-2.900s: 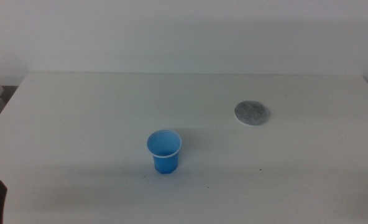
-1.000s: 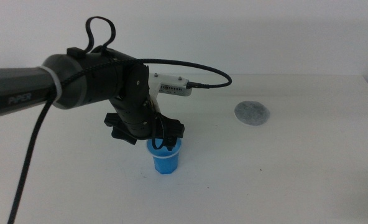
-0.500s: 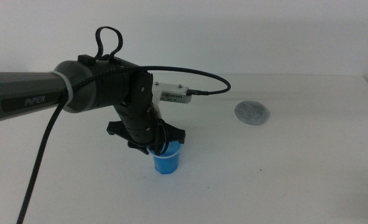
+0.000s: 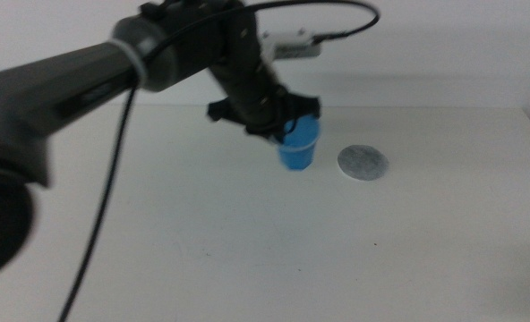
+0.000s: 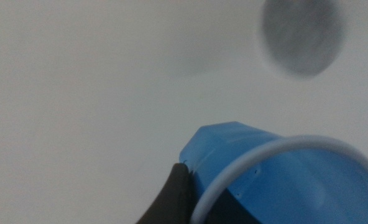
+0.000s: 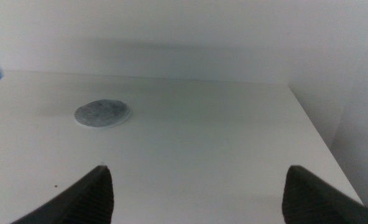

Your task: Place an empty cup on a cup mat.

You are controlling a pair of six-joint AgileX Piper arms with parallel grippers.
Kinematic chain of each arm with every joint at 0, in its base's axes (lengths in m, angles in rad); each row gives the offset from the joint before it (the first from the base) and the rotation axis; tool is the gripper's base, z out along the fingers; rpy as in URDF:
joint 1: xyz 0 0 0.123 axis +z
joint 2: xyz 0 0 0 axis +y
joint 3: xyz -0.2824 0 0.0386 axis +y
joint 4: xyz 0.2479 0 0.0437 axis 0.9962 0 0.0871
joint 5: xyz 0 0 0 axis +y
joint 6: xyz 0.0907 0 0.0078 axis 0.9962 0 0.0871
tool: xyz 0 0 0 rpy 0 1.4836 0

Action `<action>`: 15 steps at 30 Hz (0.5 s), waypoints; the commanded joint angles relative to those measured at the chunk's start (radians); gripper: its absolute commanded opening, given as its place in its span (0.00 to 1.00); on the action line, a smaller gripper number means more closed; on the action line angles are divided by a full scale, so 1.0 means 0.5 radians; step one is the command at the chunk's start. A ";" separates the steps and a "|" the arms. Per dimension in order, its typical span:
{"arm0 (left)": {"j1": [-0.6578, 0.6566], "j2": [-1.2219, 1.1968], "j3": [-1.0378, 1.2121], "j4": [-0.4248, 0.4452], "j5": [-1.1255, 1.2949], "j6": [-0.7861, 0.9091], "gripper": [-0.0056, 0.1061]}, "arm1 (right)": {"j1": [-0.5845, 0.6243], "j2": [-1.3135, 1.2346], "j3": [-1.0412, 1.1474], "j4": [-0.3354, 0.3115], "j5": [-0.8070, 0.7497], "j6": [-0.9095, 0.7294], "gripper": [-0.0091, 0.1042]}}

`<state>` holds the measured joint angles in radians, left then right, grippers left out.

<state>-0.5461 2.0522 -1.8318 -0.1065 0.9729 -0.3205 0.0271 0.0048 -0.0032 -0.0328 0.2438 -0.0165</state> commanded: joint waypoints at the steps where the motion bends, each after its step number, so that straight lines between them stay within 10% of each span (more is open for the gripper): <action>1: -0.036 0.155 -0.299 -0.015 0.131 -0.038 0.03 | -0.013 -0.010 0.006 -0.012 -0.010 -0.008 0.90; 15: -0.068 1.014 -1.673 -0.198 0.400 -0.038 0.03 | -0.013 -0.010 0.006 -0.012 -0.010 -0.008 0.90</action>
<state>-0.5771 2.5395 -2.6222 -0.1920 1.1830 -0.3323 0.0271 0.0048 -0.0032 -0.0328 0.2438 -0.0165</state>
